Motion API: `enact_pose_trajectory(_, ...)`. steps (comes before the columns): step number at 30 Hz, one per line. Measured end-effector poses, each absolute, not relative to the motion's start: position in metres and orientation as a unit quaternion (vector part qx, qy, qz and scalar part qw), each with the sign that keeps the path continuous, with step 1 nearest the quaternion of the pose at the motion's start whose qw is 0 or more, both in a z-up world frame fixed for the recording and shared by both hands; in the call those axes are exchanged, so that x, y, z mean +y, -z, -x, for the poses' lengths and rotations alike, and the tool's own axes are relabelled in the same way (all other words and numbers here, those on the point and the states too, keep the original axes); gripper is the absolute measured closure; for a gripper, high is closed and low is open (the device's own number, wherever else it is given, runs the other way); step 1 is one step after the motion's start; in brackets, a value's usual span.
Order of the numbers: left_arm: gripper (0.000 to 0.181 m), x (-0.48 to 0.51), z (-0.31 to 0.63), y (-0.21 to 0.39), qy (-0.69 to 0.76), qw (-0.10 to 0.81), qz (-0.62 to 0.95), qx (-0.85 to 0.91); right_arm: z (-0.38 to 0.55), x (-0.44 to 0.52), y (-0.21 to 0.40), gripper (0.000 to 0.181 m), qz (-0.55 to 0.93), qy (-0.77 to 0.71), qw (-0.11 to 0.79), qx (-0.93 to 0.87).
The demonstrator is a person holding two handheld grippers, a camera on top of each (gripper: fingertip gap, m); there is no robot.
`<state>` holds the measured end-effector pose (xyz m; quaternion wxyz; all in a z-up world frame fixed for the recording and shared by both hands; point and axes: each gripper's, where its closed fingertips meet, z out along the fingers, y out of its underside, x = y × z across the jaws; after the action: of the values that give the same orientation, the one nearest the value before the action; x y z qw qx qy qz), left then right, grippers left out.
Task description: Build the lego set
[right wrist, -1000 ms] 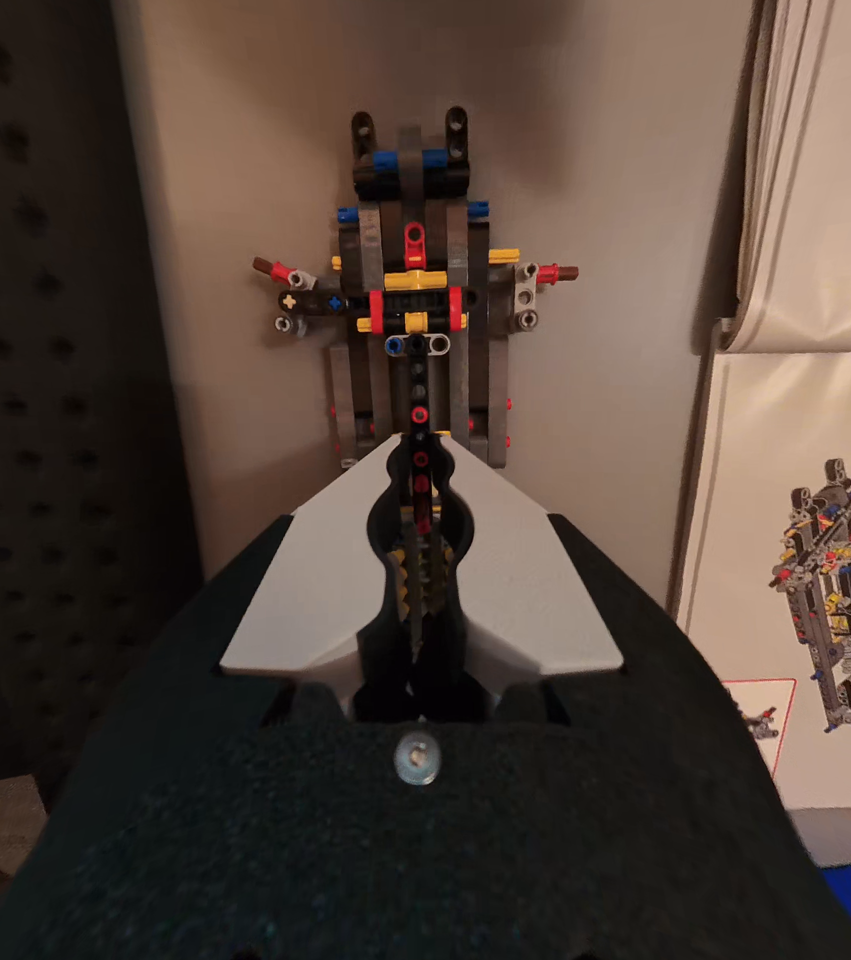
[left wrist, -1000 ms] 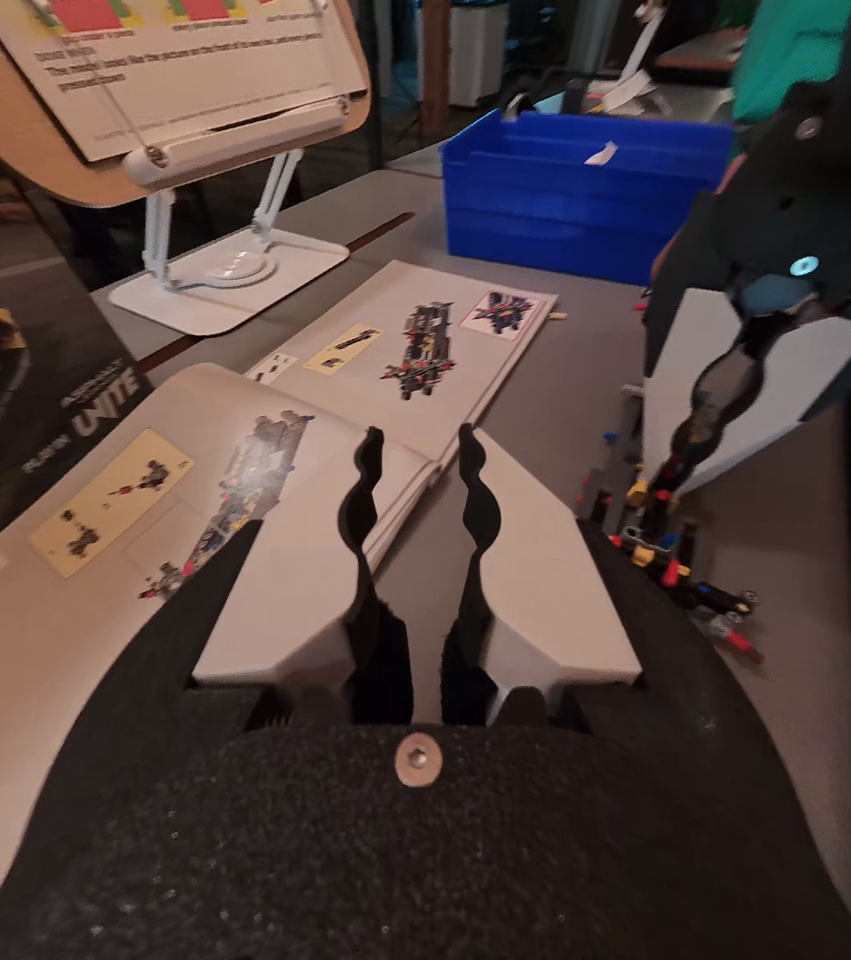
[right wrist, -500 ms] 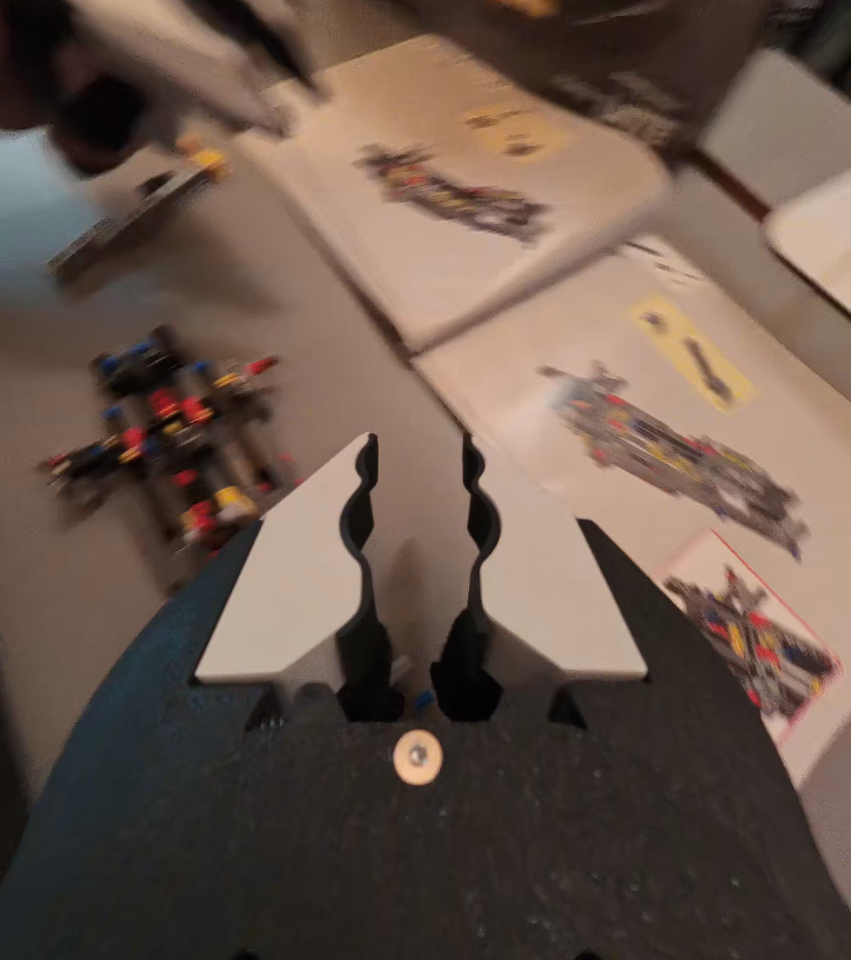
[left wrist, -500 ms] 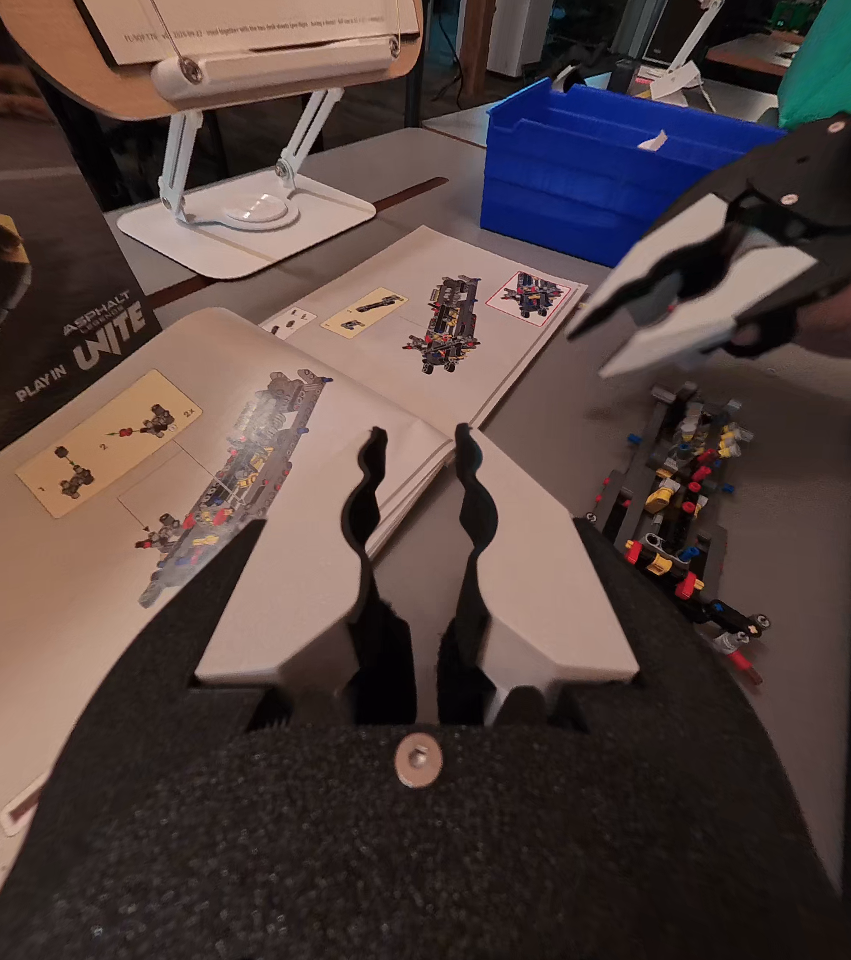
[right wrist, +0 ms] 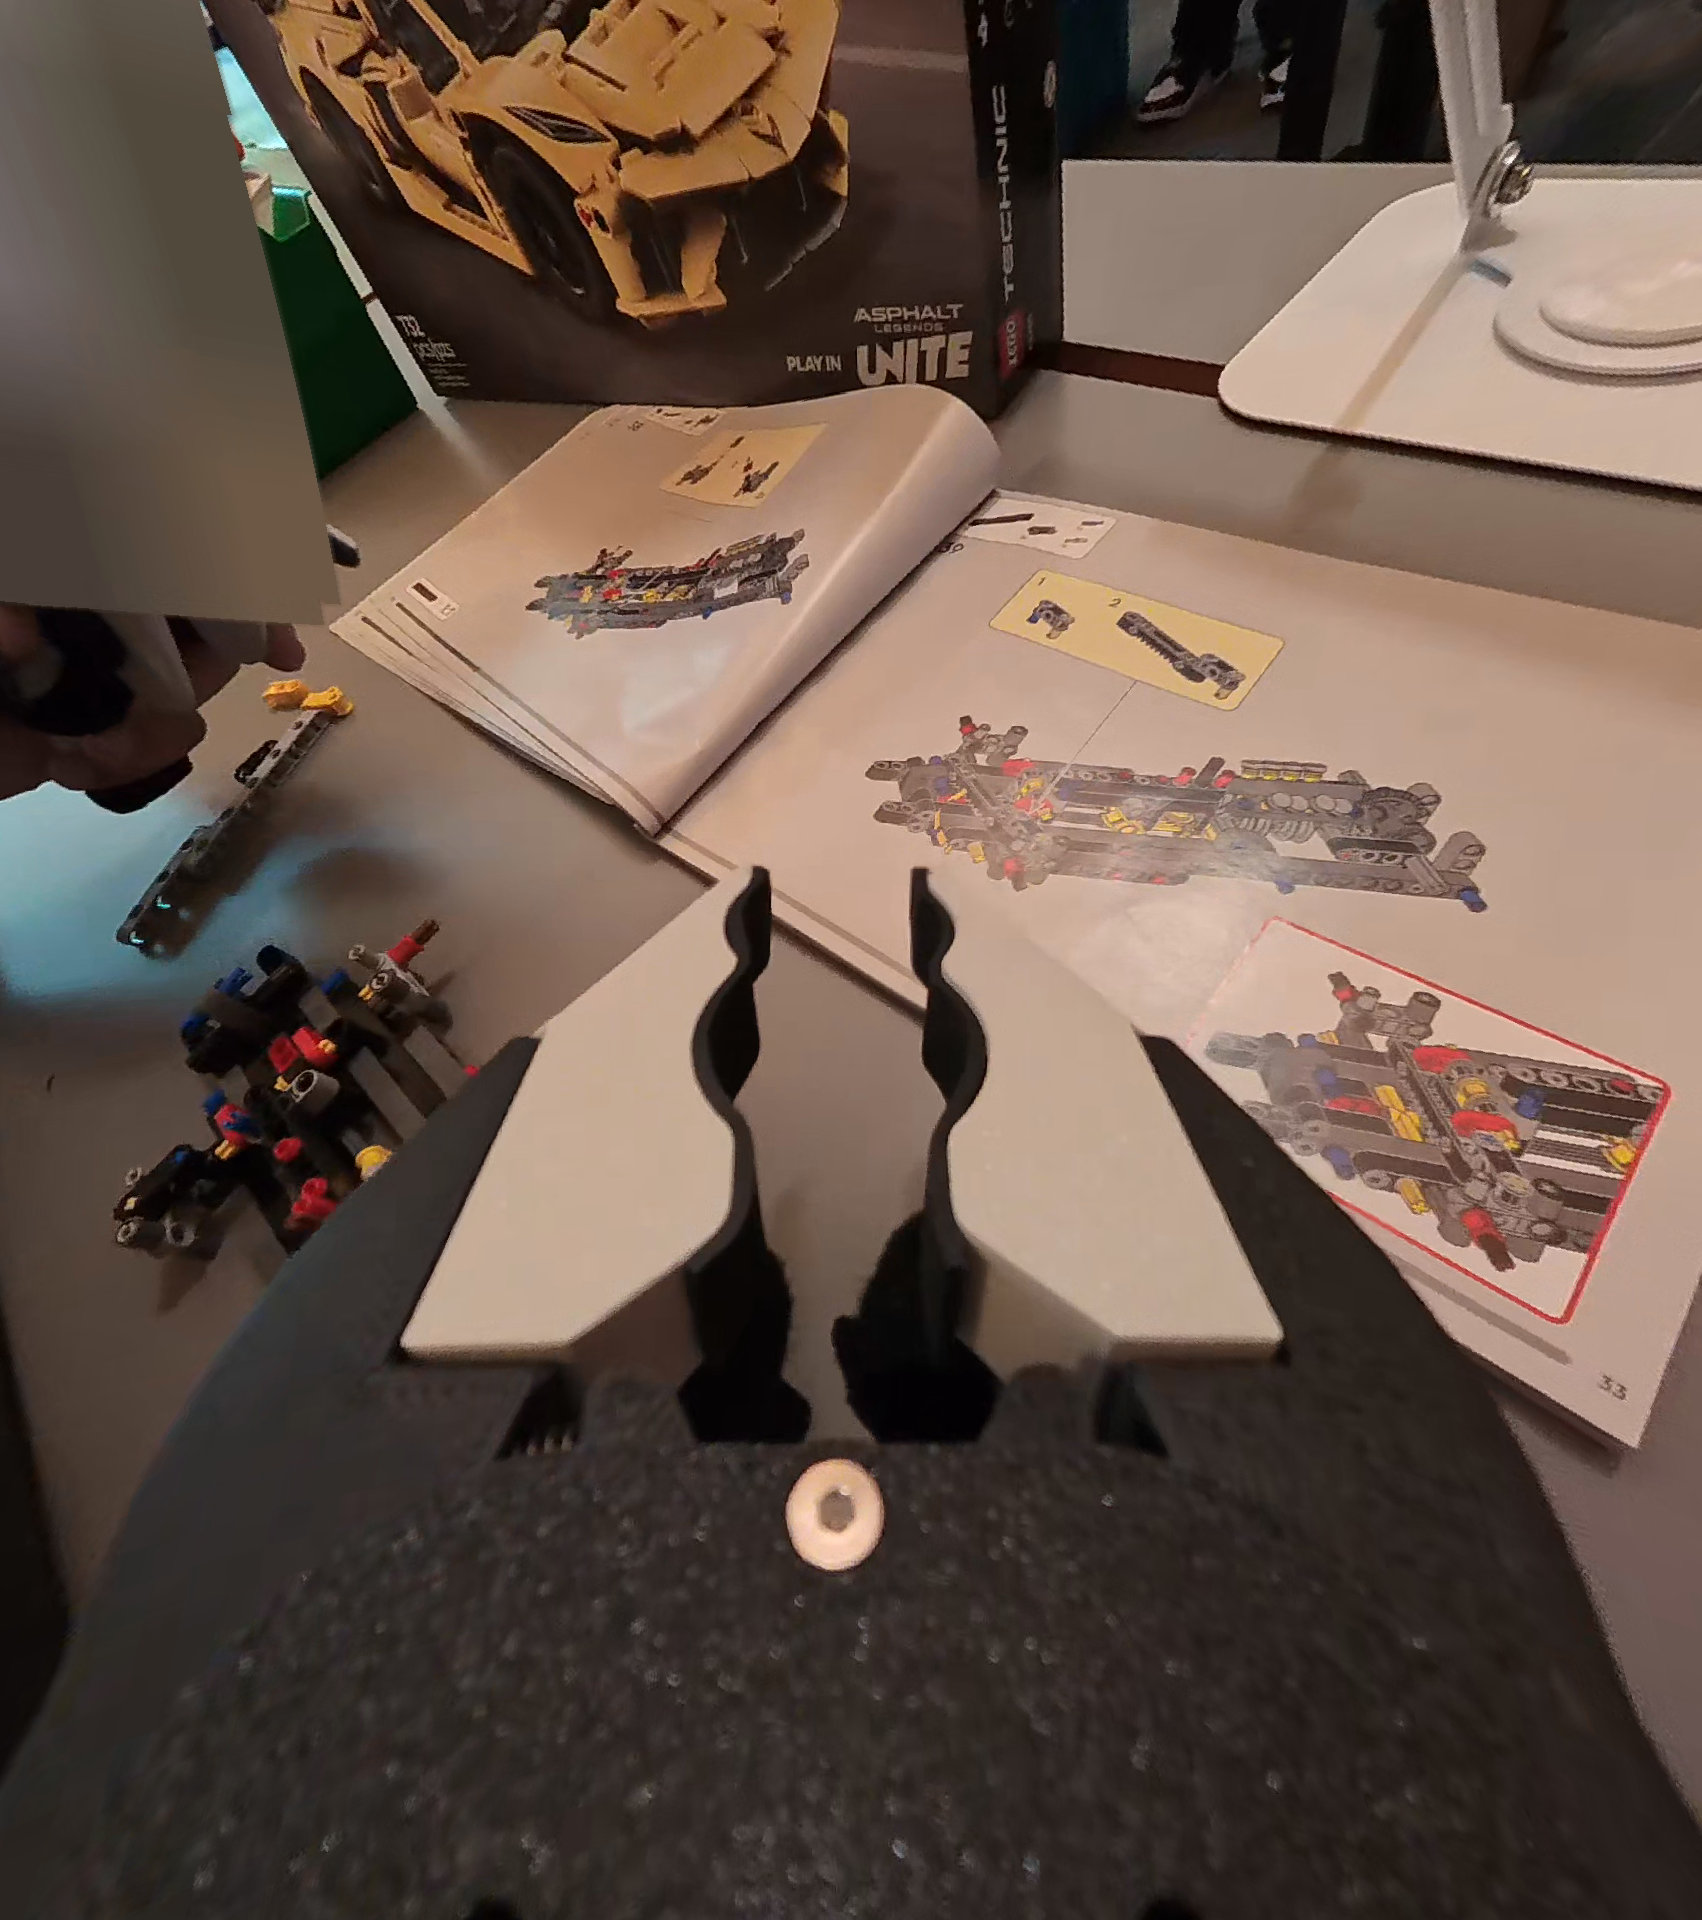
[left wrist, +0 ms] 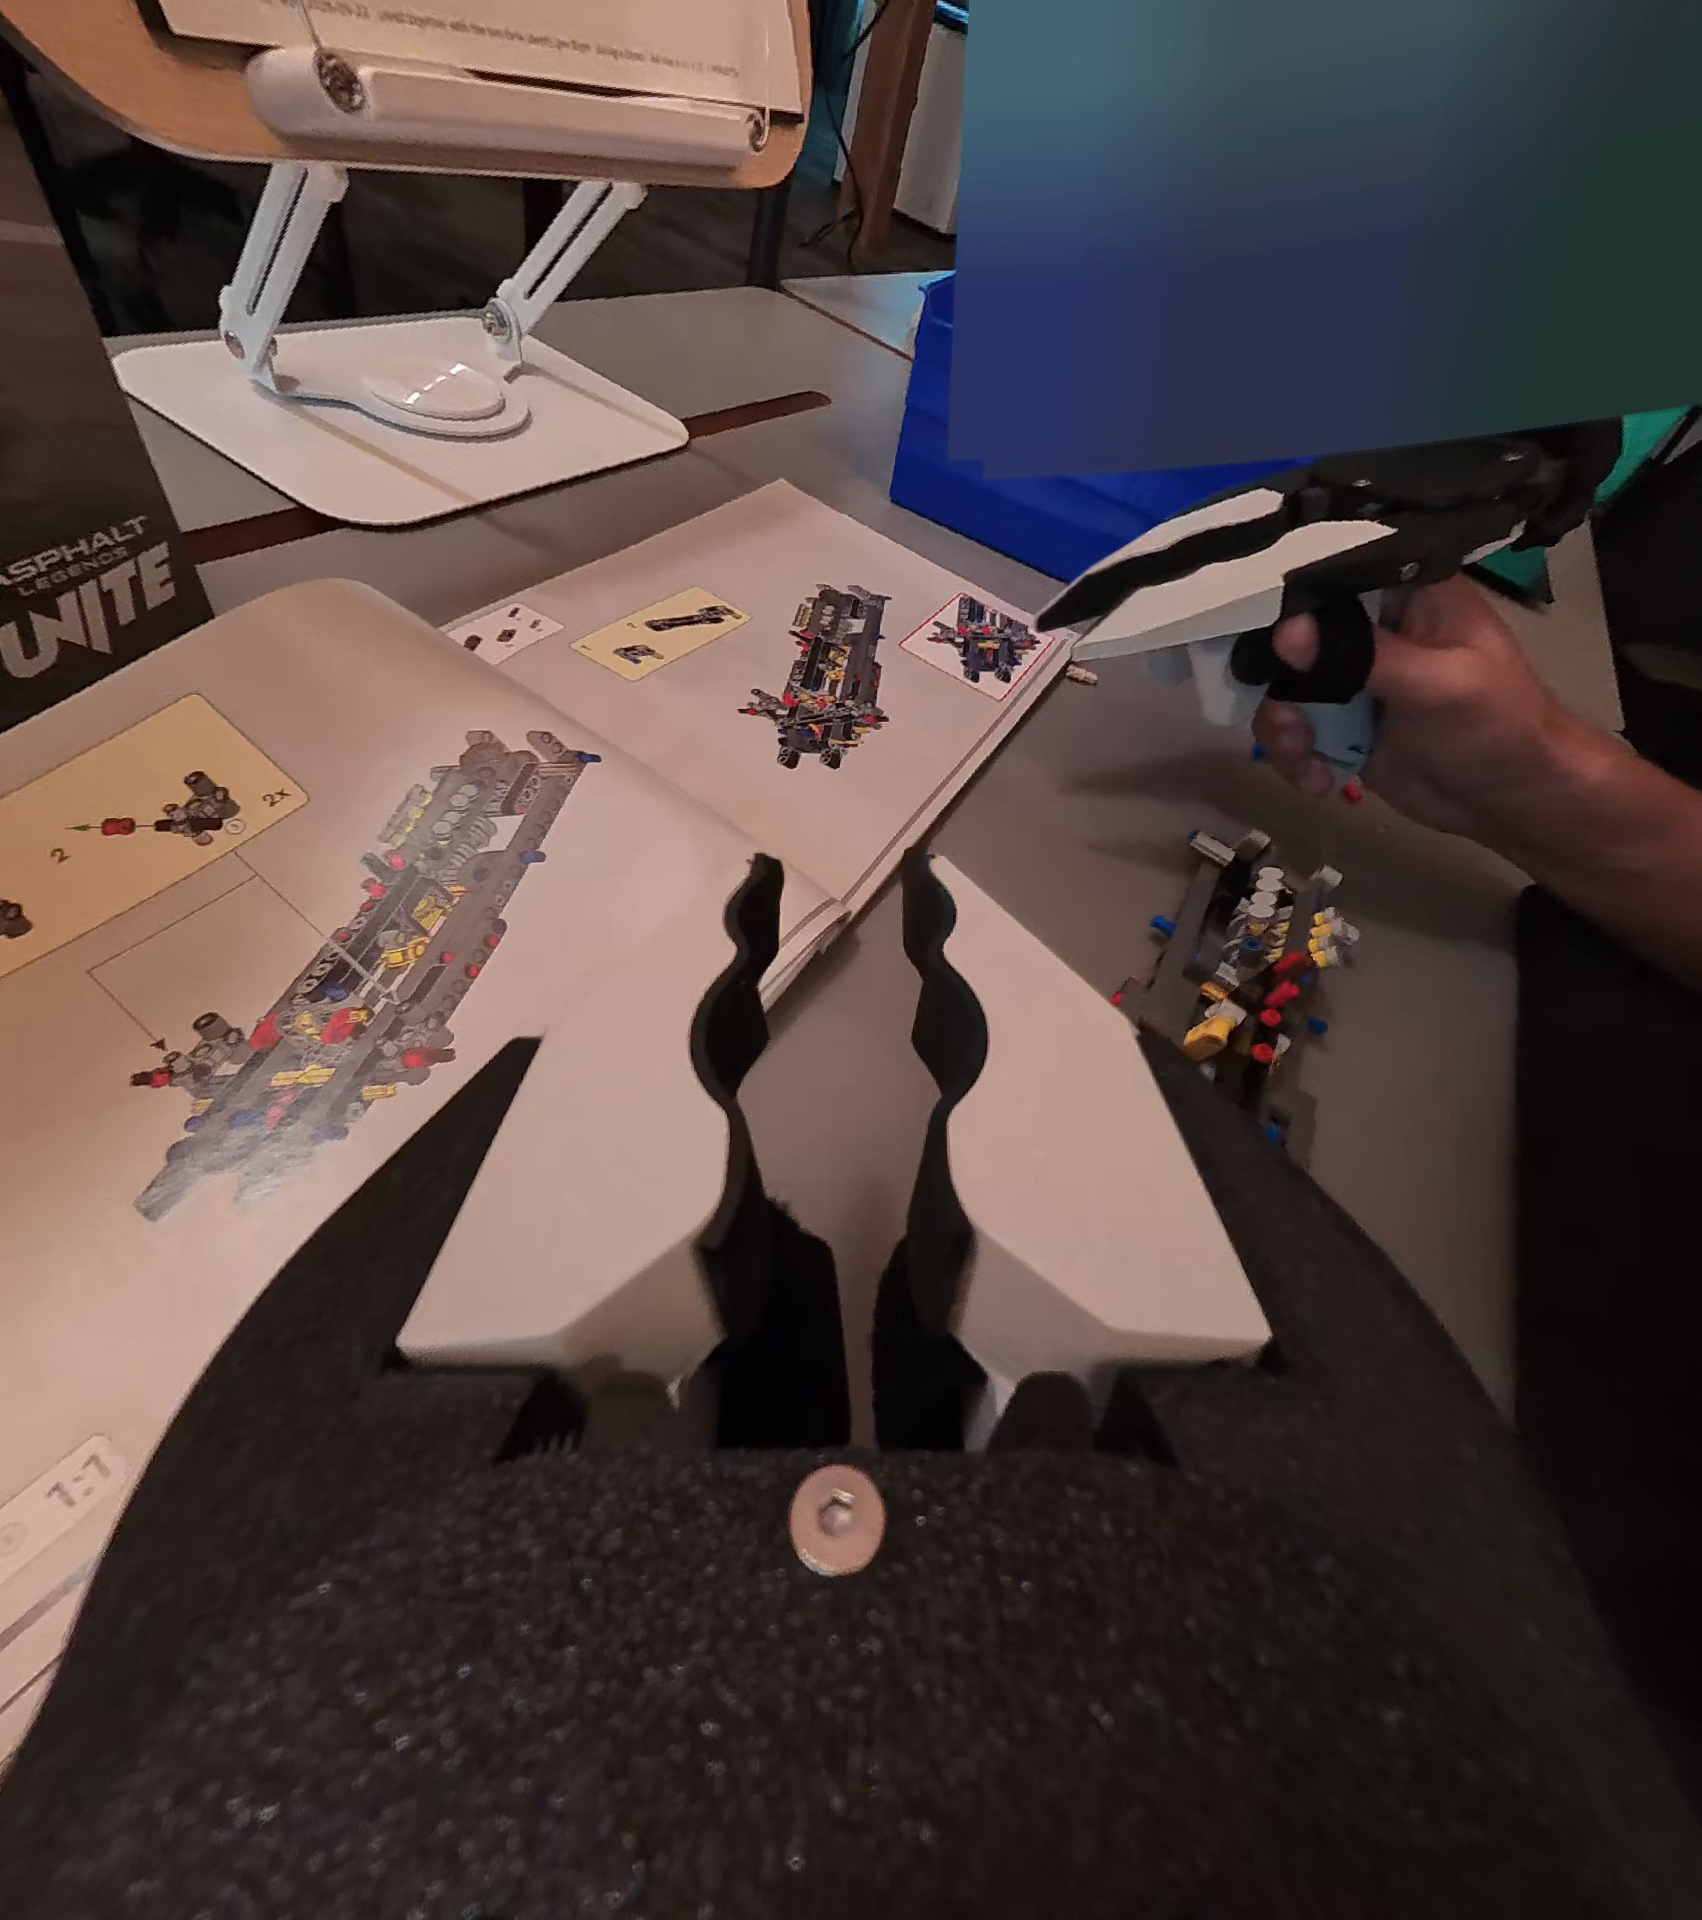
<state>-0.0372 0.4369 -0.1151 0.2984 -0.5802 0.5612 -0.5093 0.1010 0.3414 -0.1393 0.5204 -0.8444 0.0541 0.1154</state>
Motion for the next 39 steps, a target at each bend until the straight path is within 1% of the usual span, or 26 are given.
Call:
enact_pose_trajectory(7,0.161,0.436,0.037,0.118,0.518,0.276,0.592,0.553,-0.095,0.339,0.141,0.16,0.848,-0.13,0.51,0.052)
enact_pose_trajectory(12,0.162,0.435,0.041,0.129,0.467,0.255,0.604,0.593,-0.08,0.335,0.131,0.158,0.841,-0.129,0.522,0.057)
enact_pose_trajectory(13,0.162,0.431,0.045,0.13,0.452,0.256,0.591,0.617,-0.065,0.334,0.122,0.157,0.832,-0.15,0.532,0.055)
enact_pose_trajectory(15,0.168,0.423,0.058,0.139,0.414,0.247,0.568,0.667,-0.028,0.328,0.109,0.159,0.819,-0.177,0.544,0.036)
enact_pose_trajectory(17,0.168,0.416,0.071,0.149,0.396,0.226,0.561,0.691,0.016,0.323,0.109,0.159,0.82,-0.195,0.538,0.01)
enact_pose_trajectory(20,0.162,0.39,0.092,0.153,0.432,0.174,0.515,0.719,0.08,0.319,0.13,0.146,0.851,-0.221,0.475,-0.034)
enact_pose_trajectory(21,0.157,0.381,0.099,0.152,0.444,0.171,0.49,0.73,0.091,0.316,0.143,0.145,0.871,-0.201,0.445,-0.054)
enact_pose_trajectory(23,0.154,0.371,0.107,0.153,0.452,0.186,0.447,0.749,0.095,0.311,0.163,0.145,0.9,-0.144,0.403,-0.08)
enact_pose_trajectory(24,0.148,0.369,0.107,0.155,0.445,0.2,0.435,0.757,0.096,0.308,0.169,0.145,0.909,-0.124,0.388,-0.088)
enact_pose_trajectory(25,0.141,0.365,0.107,0.158,0.436,0.21,0.422,0.767,0.096,0.306,0.171,0.146,0.914,-0.111,0.379,-0.092)
enact_pose_trajectory(27,0.137,0.356,0.108,0.163,0.422,0.223,0.393,0.786,0.099,0.305,0.171,0.149,0.916,-0.105,0.375,-0.091)
enact_pose_trajectory(29,0.137,0.353,0.109,0.172,0.398,0.234,0.374,0.804,0.105,0.304,0.17,0.151,0.916,-0.11,0.374,-0.09)
enact_pose_trajectory(33,0.137,0.354,0.108,0.182,0.365,0.25,0.364,0.82,0.1,0.303,0.177,0.158,0.925,-0.074,0.365,-0.077)
enact_pose_trajectory(39,0.14,0.353,0.106,0.186,0.342,0.271,0.366,0.822,0.111,0.29,0.186,0.158,0.928,-0.132,0.343,-0.056)
